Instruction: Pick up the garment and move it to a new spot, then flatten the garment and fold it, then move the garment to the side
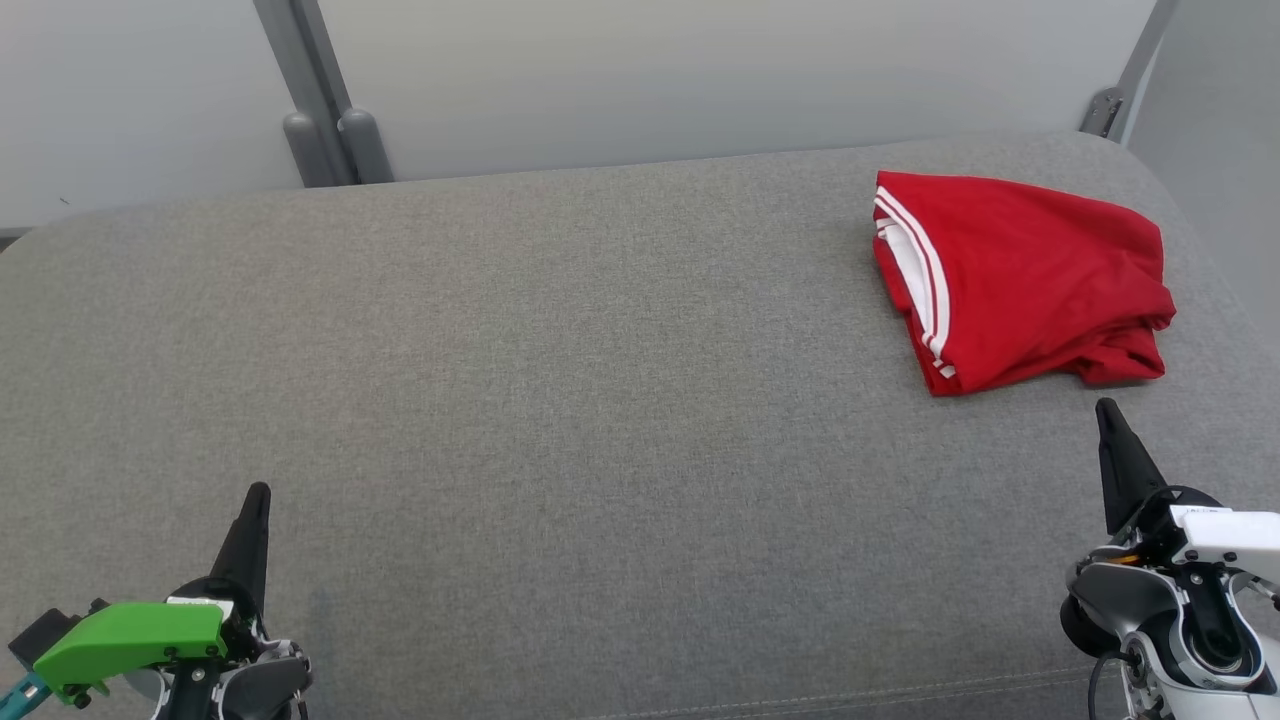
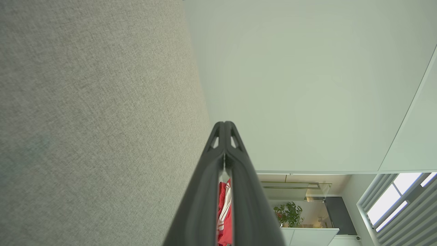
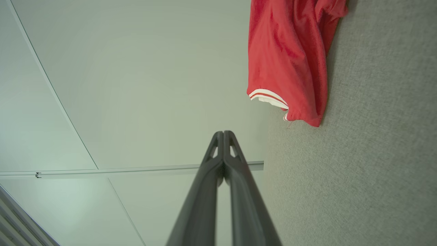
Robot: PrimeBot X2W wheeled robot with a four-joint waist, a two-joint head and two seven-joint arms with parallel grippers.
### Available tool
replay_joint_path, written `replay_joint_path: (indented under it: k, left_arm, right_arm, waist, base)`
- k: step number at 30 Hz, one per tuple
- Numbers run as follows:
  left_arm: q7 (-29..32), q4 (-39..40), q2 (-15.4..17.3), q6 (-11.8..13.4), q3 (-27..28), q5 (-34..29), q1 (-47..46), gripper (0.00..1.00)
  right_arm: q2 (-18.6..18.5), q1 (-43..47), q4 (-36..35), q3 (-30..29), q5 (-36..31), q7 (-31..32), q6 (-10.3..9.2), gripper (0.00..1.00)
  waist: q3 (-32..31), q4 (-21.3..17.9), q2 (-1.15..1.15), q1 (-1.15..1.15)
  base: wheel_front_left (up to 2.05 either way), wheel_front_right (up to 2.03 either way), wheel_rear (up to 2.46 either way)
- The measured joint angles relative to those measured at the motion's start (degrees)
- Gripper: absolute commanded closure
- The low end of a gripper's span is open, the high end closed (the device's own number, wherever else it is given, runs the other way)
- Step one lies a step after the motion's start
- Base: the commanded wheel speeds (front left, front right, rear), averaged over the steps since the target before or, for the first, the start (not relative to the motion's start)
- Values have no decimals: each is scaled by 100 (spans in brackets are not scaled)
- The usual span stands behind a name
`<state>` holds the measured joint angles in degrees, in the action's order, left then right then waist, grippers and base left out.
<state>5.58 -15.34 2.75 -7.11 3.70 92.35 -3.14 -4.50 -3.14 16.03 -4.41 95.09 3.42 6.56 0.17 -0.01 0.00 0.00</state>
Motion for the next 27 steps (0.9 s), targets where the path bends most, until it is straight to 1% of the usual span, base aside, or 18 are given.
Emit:
replay_joint_path:
  k: [27]
  left_arm:
    - [0, 0, -2, 0, 3, 0, -1, 100]
  right_arm:
    - [8, 0, -5, -13, -8, 18, 0, 100]
  waist:
    - [0, 0, 0, 0]
  base:
    - [0, 0, 0]
